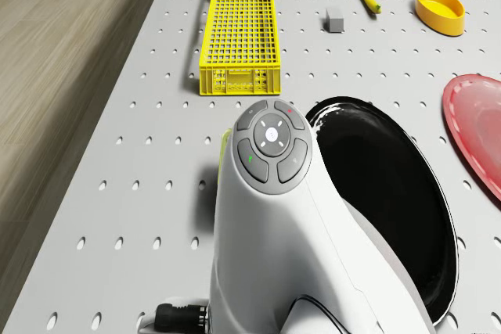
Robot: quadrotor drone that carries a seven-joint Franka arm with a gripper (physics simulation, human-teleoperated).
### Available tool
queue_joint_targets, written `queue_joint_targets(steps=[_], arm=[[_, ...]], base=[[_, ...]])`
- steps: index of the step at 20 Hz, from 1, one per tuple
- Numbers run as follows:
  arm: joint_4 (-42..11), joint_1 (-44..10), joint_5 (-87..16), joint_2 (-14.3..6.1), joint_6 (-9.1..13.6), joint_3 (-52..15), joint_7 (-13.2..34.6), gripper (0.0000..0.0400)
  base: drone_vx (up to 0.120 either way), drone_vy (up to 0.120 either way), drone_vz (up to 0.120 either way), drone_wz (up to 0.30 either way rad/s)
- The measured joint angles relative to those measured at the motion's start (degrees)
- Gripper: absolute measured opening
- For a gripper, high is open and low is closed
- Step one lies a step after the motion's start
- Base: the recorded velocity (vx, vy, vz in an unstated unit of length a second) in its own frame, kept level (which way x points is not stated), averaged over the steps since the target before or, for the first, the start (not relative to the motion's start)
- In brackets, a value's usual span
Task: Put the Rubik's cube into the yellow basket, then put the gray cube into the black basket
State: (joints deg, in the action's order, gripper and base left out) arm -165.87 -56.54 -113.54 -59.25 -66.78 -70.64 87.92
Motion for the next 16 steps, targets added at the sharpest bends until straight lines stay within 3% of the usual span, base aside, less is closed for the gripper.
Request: queue_joint_targets(steps=[4,14,16], arm=[[-0.06,-1.83,-0.03,-1.50,-0.19,-1.01,1.31,0.0400],[0.09,-4.04,1.18,-4.78,-2.24,-2.54,3.11,0.0400],[0.13,-4.32,1.49,-5.39,-2.74,-2.77,3.36,0.0400]], base=[[0.000,0.000,-0.120,0.000],[0.116,0.000,-0.120,0.000],[0.000,0.000,-0.120,0.000]])
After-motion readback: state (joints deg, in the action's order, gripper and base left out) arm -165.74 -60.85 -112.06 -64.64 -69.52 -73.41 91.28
